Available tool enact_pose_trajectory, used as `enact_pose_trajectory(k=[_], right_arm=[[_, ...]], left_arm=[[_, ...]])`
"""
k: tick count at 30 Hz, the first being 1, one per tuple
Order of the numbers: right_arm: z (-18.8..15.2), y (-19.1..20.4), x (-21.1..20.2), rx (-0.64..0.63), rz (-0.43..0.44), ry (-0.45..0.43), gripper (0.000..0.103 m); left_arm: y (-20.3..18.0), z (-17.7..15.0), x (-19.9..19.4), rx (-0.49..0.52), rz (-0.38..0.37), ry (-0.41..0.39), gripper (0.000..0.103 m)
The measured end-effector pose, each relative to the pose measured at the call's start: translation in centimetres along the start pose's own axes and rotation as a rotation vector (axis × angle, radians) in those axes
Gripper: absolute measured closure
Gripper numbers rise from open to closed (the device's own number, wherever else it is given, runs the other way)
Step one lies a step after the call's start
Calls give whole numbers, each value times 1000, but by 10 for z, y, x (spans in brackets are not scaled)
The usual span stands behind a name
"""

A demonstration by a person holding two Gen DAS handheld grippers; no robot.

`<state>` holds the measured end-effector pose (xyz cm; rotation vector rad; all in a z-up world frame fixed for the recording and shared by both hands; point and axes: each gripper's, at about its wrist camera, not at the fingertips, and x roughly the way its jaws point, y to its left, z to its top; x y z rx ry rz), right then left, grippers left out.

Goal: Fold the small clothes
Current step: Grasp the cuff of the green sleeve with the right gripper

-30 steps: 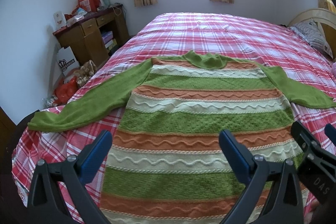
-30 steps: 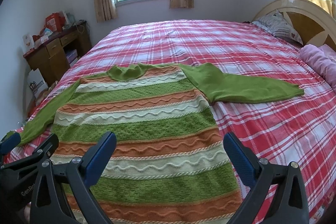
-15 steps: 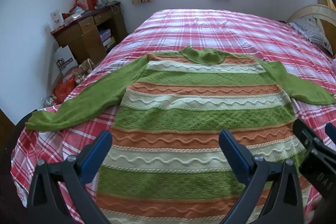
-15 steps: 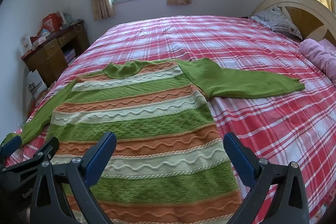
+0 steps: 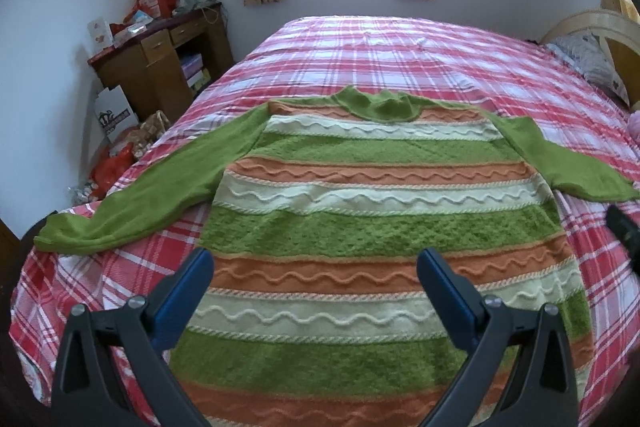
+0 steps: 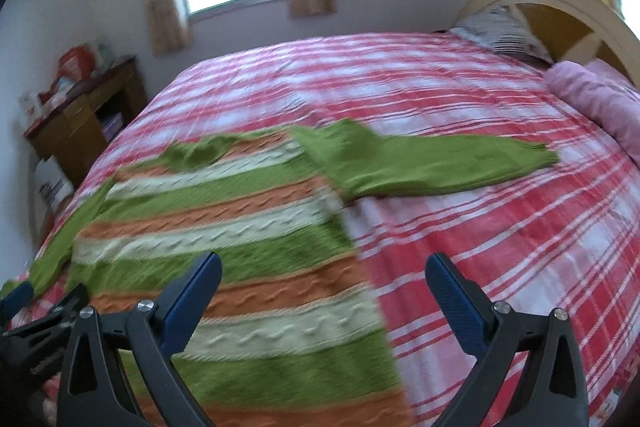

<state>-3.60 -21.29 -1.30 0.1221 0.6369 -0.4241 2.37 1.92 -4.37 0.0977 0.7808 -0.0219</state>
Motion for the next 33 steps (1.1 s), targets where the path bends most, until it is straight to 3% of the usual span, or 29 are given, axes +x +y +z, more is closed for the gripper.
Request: enact_pose_trajectory(k=[3,7,12,14,16,17,18,25,29,31,32,33], right_arm=[[9,-38,6,62,-8,-20,1],[24,-97,12,148,-96,-59,1],[36,-214,38,508,-120,-21,1],[37,-247,46,597,-116,-22,1],[39,-279,61,673,-103,-11,11],[40,-294,71,712,-99,3,27],[42,-304,79,738,-99,12,39],[60,-325,135,764,-82,37,40],[77,-318,159,696,-140,33,40],[81,-315,165,657,-156,41,51],[82,-313,168,629,-166,58,75],[81,-312,173,614,-169,81,86]], left_arm=[[8,2,10,-23,3,0,0],[20,4,20,-53,34,-33,0],[44,5,37,-126,75,-41,0],[53,3,47,-161,94,-20,0],[57,0,54,-175,100,-7,0],[59,-2,58,-182,104,-5,0],[59,-4,60,-184,109,-7,0],[57,-15,73,-161,147,-34,0],[56,-23,85,-148,144,-11,0],[59,-25,90,-166,118,11,0],[62,-26,91,-183,103,10,0],[64,-25,91,-194,92,10,0]])
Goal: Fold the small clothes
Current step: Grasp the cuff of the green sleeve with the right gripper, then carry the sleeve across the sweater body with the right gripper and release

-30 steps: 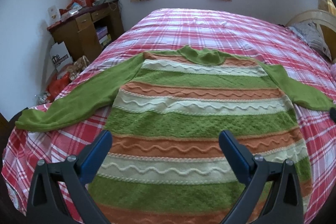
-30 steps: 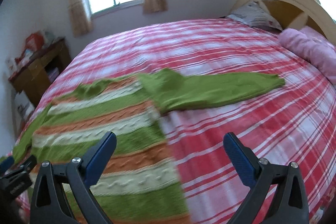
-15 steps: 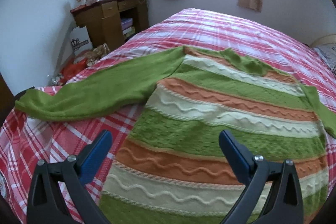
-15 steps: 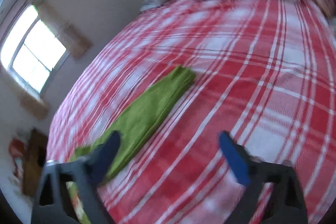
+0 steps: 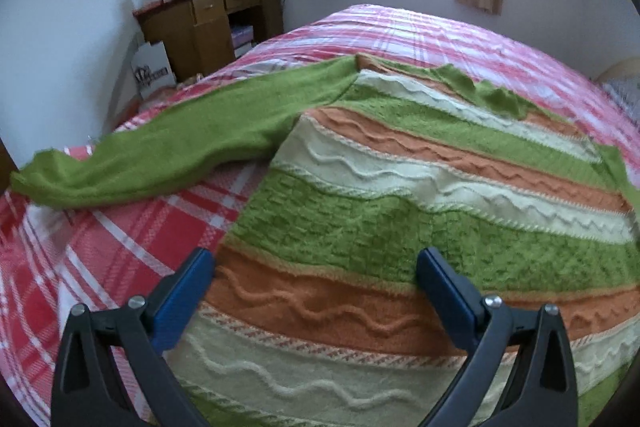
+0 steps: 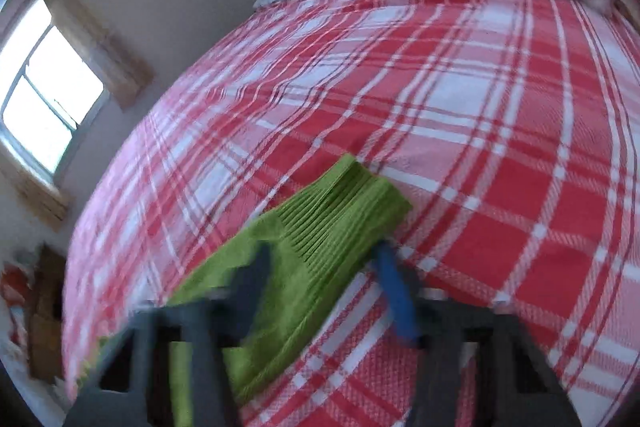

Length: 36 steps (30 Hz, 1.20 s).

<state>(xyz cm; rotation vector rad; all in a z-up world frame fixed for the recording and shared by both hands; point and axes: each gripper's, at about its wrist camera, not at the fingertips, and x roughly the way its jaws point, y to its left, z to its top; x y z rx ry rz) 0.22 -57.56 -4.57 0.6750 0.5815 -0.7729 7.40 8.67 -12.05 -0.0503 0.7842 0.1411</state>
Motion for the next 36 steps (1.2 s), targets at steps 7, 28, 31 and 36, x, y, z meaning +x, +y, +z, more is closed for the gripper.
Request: enact_pose_trajectory(k=[7,28,31,36], right_arm=[[6,5,-24,-13,127,-2,95],[-192,310,-144,-522,721,167,96],[-227,340,-127,-562,753,248,96],[-286,383,-95,-639,763,352,96]], left_arm=[[-2,-3,1,11,-35,-17,0],[8,-8,-4,-14,-106,-65,0],[11,-8,-5,-23,-119,-71,0],[13,-8,-6,-33,-135,-78,0]])
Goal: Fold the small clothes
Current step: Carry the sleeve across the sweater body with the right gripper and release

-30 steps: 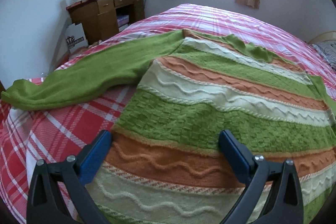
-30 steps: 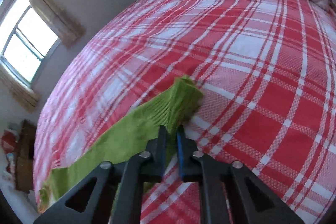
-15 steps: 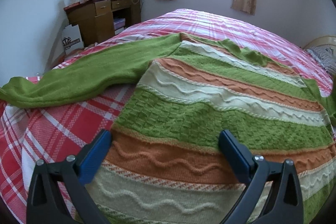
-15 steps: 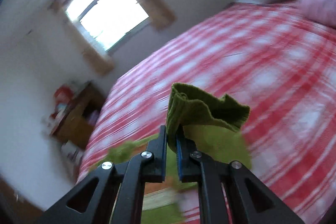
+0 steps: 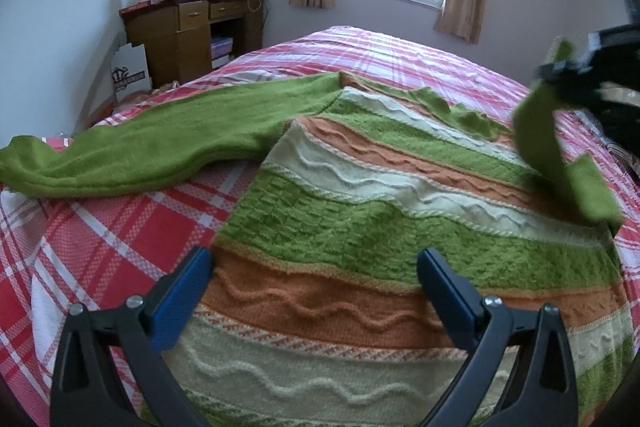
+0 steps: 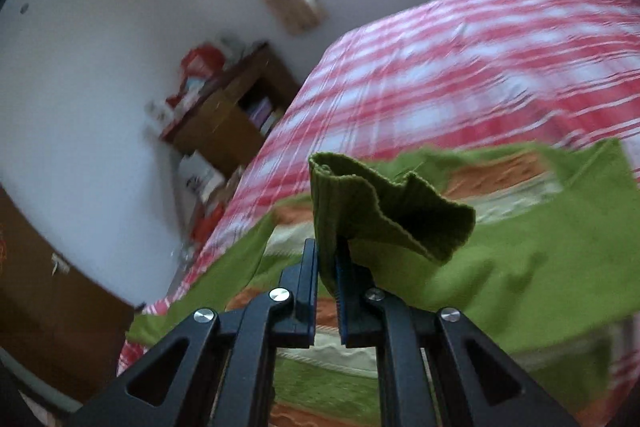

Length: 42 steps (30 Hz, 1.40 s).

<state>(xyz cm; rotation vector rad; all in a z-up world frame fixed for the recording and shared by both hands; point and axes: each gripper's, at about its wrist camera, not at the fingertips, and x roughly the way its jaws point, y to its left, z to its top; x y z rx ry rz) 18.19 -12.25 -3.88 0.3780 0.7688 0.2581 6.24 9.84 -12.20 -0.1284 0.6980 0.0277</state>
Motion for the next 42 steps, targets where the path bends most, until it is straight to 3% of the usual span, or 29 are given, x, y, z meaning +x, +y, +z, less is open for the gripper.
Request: enact_pose_trajectory(k=[11,13,15,19,21,25,32,36,38,40,42], right_arm=[[-29,39,100,-134,104,198,94],[-33,40,112,-135,129,268,83],[-36,41,115,-120,190,301,58],[-36,40,96,-121,214,249,53],[-36,32,82,-124,182,204,53],[-39,9,58,-159,34,148,55],[-37,-78,-13,-119,-225,53,56],[-42,-141,-45,16,-320,51,56],[-48,-159,-55,65,-274,38,67],[-55,-164,-61,76,-225,13,67],[-62,-156,-59,22,-255,-21,67]], left_arm=[[2,0,-1,-8,-15,-10,0],[3,-1,-2,-8,-15,-9,0],[3,-1,-2,-8,-16,-10,0],[2,-1,-2,-6,-13,-10,0],[2,-1,-2,-7,-15,-10,0],[1,-1,-2,-5,-12,-10,0],[-1,-1,-2,5,1,-5,0],[-5,-1,-1,22,26,5,0],[-6,-1,0,32,39,12,0],[-7,-1,0,40,52,19,0],[-8,0,1,46,62,28,0]])
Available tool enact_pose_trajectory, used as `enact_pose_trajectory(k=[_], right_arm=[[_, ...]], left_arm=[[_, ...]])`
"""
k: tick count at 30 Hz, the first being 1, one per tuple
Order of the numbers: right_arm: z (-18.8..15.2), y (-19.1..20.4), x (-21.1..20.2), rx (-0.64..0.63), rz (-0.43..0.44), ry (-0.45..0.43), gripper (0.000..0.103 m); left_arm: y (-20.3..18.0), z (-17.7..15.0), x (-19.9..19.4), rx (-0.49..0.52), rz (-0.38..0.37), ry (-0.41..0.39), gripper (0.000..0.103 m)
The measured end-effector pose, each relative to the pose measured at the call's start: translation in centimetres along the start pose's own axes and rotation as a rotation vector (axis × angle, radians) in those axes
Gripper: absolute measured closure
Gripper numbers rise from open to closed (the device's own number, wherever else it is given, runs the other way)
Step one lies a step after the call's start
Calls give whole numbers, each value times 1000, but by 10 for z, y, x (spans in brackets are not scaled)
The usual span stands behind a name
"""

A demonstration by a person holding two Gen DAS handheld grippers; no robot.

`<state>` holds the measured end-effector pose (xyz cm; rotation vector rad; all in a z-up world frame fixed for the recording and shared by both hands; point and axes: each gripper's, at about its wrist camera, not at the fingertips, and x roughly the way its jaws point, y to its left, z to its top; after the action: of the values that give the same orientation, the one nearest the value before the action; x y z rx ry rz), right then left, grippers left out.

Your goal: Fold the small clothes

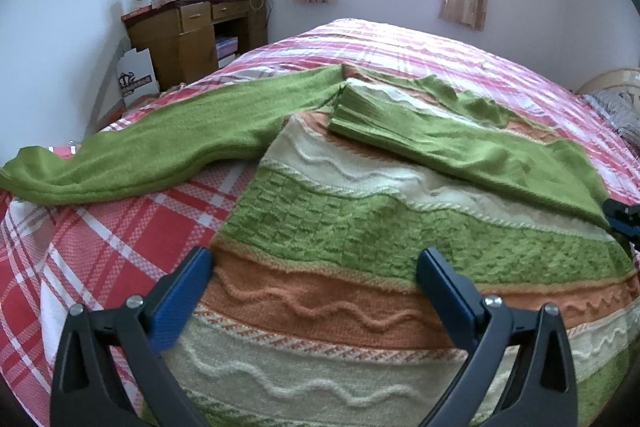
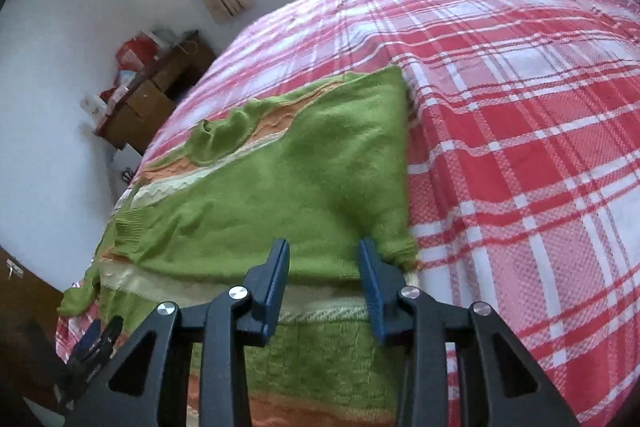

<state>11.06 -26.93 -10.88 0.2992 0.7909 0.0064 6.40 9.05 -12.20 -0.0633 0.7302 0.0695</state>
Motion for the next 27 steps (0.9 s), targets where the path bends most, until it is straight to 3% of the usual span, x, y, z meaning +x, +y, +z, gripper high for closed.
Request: enact_pose_trajectory(k=[2,4,6,8,11,14,20,23,27], right_arm=[[-4,17,4,-73,-64,-16,64],[-5,29,8,-141,-114,-7,56],[-7,40,12,-206,-132,1,39],[-11,47,15,-253,-160,7,34],[-15,49,15,-279,-189,8,34],[-14,43,12,-260,-166,-4,34],[-14,36,2,-207,-109,-36,34],[-13,36,3,-209,-111,-36,34],[-14,35,2,-215,-117,-37,34]], left_arm=[[-1,1,0,6,8,11,0],[-2,1,0,8,13,19,0],[-2,0,-1,10,19,23,0],[-3,-1,-2,13,28,22,0],[-4,1,-3,21,40,38,0],[-7,11,-6,28,78,62,0],[-32,68,-20,88,95,-82,0],[-51,100,-8,116,108,-137,0],[-65,113,32,151,150,-101,0]])
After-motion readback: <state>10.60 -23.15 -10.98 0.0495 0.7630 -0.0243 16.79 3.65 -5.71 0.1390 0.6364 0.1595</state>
